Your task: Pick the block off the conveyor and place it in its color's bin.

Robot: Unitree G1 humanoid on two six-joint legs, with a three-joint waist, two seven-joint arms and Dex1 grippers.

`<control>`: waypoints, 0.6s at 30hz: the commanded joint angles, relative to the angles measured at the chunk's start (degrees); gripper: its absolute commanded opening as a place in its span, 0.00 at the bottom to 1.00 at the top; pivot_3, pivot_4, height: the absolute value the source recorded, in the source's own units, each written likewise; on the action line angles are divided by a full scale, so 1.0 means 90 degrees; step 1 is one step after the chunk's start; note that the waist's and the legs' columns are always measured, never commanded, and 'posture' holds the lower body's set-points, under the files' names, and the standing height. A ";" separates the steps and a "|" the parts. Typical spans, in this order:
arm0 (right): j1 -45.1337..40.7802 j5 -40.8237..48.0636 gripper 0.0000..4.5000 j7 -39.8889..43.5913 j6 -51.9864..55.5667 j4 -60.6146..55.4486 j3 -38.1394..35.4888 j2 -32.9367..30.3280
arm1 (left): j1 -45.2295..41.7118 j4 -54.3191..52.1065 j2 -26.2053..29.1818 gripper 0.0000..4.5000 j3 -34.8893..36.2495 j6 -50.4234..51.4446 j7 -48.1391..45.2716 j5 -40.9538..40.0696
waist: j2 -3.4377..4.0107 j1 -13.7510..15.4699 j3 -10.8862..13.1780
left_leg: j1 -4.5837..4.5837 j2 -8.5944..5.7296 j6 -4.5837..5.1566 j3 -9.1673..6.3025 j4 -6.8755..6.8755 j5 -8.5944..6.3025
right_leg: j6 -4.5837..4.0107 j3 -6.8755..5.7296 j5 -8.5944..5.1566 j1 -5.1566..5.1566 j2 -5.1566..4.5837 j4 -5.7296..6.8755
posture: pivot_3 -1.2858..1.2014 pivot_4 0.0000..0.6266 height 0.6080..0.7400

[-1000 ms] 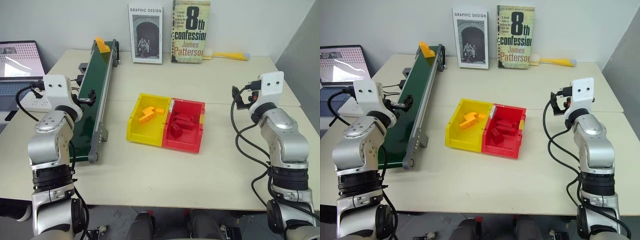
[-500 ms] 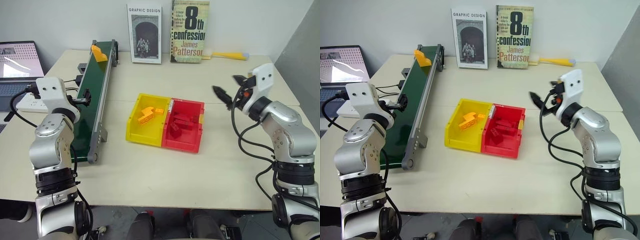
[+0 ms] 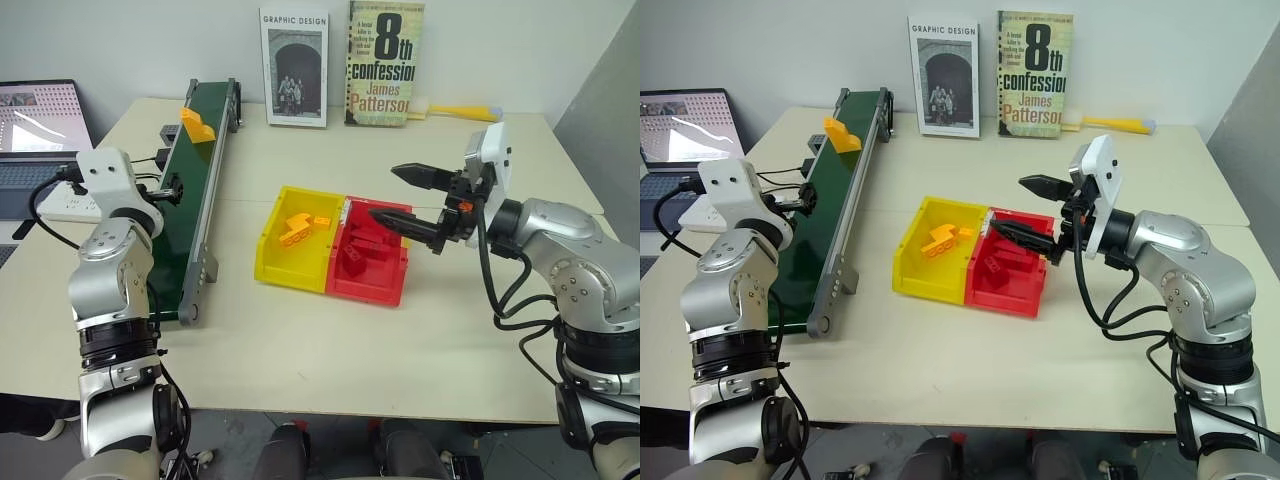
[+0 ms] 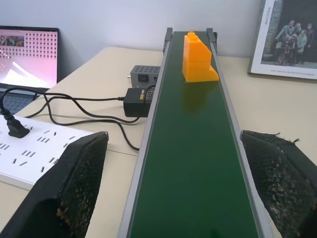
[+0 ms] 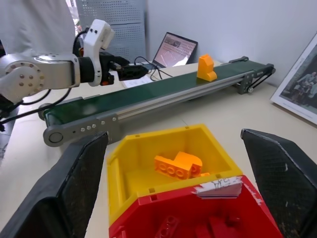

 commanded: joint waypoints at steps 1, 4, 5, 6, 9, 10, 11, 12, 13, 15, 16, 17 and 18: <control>-0.0147 0.0184 1.00 -0.0092 0.0050 -0.0336 -0.0140 -0.0118 | -0.0253 0.0001 0.0029 0.99 -0.0033 -0.0159 -0.0001 0.0013 | 0.0000 0.0001 0.0000 | 0.0000 -0.0001 0.0000 0.0000 0.0000 0.0000 | 0.0000 0.0001 0.0000 0.0000 0.0000 0.0000 | 0.52 0.24 1.00; -0.0112 0.0270 1.00 -0.0124 0.0097 -0.0436 -0.0199 -0.0165 | -0.0354 0.0161 0.0004 0.99 -0.0074 -0.0184 -0.0034 -0.0002 | 0.0000 0.0001 0.0000 | 0.0000 -0.0001 0.0000 -0.0001 0.0000 0.0000 | 0.0000 -0.0001 0.0000 0.0000 0.0000 0.0001 | 0.52 0.24 1.00; -0.0102 0.0270 1.00 -0.0113 0.0086 -0.0478 -0.0198 -0.0201 | -0.0399 0.0228 -0.0006 0.99 -0.0100 -0.0201 -0.0043 0.0008 | 0.0000 0.0001 0.0000 | 0.0000 -0.0001 0.0000 -0.0001 0.0000 0.0000 | 0.0000 -0.0002 0.0000 0.0000 0.0000 0.0001 | 0.52 0.24 1.00; -0.0093 0.0280 1.00 -0.0095 0.0079 -0.0528 -0.0188 -0.0243 | -0.0433 0.0280 -0.0015 0.99 -0.0123 -0.0214 -0.0049 0.0018 | 0.0000 0.0001 0.0000 | 0.0001 -0.0001 0.0000 0.0001 0.0000 0.0000 | 0.0000 0.0001 0.0000 0.0000 0.0000 0.0001 | 0.52 0.24 1.00; -0.0066 0.0414 1.00 -0.0081 0.0150 -0.0712 -0.0165 -0.0331 | -0.0500 0.0434 -0.0041 0.99 -0.0188 -0.0245 -0.0038 0.0038 | 0.0000 0.0001 0.0000 | 0.0000 -0.0001 0.0000 0.0000 0.0000 0.0000 | 0.0000 -0.0001 0.0000 0.0000 0.0000 -0.0001 | 0.52 0.24 1.00; -0.0057 0.0469 1.00 -0.0086 0.0177 -0.0764 -0.0159 -0.0351 | -0.0514 0.0482 -0.0048 0.99 -0.0204 -0.0259 -0.0024 0.0049 | 0.0000 0.0001 0.0000 | -0.0001 0.0000 0.0001 0.0000 0.0000 0.0000 | 0.0000 -0.0001 0.0000 0.0000 0.0000 -0.0002 | 0.52 0.24 1.00; -0.0050 0.0508 1.00 -0.0093 0.0197 -0.0800 -0.0158 -0.0367 | -0.0521 0.0508 -0.0052 0.99 -0.0212 -0.0267 -0.0015 0.0056 | 0.0000 0.0001 0.0000 | -0.0001 0.0000 0.0001 0.0000 0.0000 0.0000 | 0.0000 -0.0001 0.0000 0.0000 0.0000 -0.0002 | 0.52 0.24 1.00; -0.0043 0.0532 1.00 -0.0104 0.0211 -0.0829 -0.0155 -0.0378 | -0.0526 0.0529 -0.0056 0.99 -0.0213 -0.0276 -0.0004 0.0054 | 0.0000 0.0001 0.0000 | -0.0001 -0.0001 0.0000 0.0000 0.0000 0.0000 | 0.0000 0.0000 0.0000 0.0000 0.0000 -0.0002 | 0.52 0.24 1.00; -0.0047 0.0542 1.00 -0.0125 0.0223 -0.0850 -0.0146 -0.0388 | -0.0537 0.0564 -0.0063 0.99 -0.0204 -0.0273 0.0016 0.0045 | 0.0000 0.0001 0.0000 | -0.0001 0.0000 0.0001 0.0000 0.0000 0.0000 | 0.0000 -0.0001 0.0000 0.0000 0.0000 -0.0002 | 0.52 0.24 1.00; -0.0059 0.0553 1.00 -0.0186 0.0240 -0.0874 -0.0127 -0.0395 | -0.0555 0.0638 -0.0083 0.99 -0.0180 -0.0279 0.0040 0.0015 | 0.0000 0.0001 0.0000 | 0.0000 0.0000 0.0000 0.0000 0.0000 0.0000 | 0.0000 -0.0001 0.0000 0.0000 0.0000 -0.0001 | 0.52 0.24 1.00; -0.0065 0.0554 1.00 -0.0225 0.0240 -0.0877 -0.0113 -0.0398 | -0.0560 0.0664 -0.0093 0.99 -0.0168 -0.0283 0.0047 0.0001 | 0.0000 0.0002 0.0000 | 0.0000 0.0000 0.0001 0.0000 0.0000 0.0000 | 0.0000 0.0000 0.0000 0.0000 0.0000 -0.0001 | 0.52 0.24 1.00; -0.0069 0.0557 1.00 -0.0251 0.0239 -0.0877 -0.0104 -0.0401 | -0.0562 0.0678 -0.0100 0.99 -0.0161 -0.0287 0.0050 -0.0006 | 0.0000 0.0002 0.0000 | 0.0000 0.0000 0.0001 0.0000 0.0000 0.0000 | 0.0000 -0.0001 0.0000 0.0000 0.0000 -0.0001 | 0.52 0.24 1.00; -0.0073 0.0564 1.00 -0.0270 0.0244 -0.0884 -0.0106 -0.0412 | -0.0552 0.0669 -0.0110 0.99 -0.0159 -0.0273 0.0050 -0.0015 | 0.0000 0.0002 0.0000 | -0.0001 0.0000 0.0001 -0.0001 0.0000 0.0000 | 0.0000 -0.0001 0.0000 0.0000 0.0000 -0.0001 | 0.52 0.24 1.00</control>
